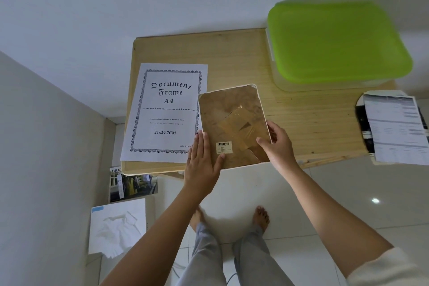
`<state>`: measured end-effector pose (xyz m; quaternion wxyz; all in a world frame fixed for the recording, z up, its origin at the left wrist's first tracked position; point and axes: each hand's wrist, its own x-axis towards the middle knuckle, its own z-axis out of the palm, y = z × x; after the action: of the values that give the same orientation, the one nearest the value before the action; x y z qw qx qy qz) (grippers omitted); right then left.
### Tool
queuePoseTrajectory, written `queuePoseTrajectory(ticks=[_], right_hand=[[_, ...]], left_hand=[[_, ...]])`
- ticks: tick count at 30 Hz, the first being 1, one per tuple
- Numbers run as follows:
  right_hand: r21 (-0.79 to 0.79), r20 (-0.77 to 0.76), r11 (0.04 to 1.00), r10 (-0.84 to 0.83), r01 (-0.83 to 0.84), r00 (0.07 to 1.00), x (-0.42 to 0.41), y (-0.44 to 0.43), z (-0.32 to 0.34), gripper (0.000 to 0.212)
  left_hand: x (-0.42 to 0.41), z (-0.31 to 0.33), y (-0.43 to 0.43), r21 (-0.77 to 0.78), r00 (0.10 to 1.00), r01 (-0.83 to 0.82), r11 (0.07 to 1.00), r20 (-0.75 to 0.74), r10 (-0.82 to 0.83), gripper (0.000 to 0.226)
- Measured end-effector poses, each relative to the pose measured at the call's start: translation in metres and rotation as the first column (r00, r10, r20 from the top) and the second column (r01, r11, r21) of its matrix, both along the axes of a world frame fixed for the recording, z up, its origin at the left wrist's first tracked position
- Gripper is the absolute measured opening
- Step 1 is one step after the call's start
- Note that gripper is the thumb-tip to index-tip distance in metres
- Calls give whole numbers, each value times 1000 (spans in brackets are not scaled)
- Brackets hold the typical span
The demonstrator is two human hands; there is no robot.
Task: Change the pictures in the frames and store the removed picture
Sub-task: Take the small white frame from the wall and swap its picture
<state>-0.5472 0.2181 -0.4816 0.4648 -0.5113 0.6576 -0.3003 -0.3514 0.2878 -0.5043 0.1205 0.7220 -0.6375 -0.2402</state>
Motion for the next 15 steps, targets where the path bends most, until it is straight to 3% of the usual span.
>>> queuePoseTrajectory(ticks=[9,15], right_hand=[[-23,239,998,-58,65,969,5,6,2,49],[-100,279,995,1,28,960,8,0,17,45]], left_hand=[[2,2,0,-9,999,-3,1000,-32,3,81],[-1,14,-6,6,991,-56,998,-119,56,74]])
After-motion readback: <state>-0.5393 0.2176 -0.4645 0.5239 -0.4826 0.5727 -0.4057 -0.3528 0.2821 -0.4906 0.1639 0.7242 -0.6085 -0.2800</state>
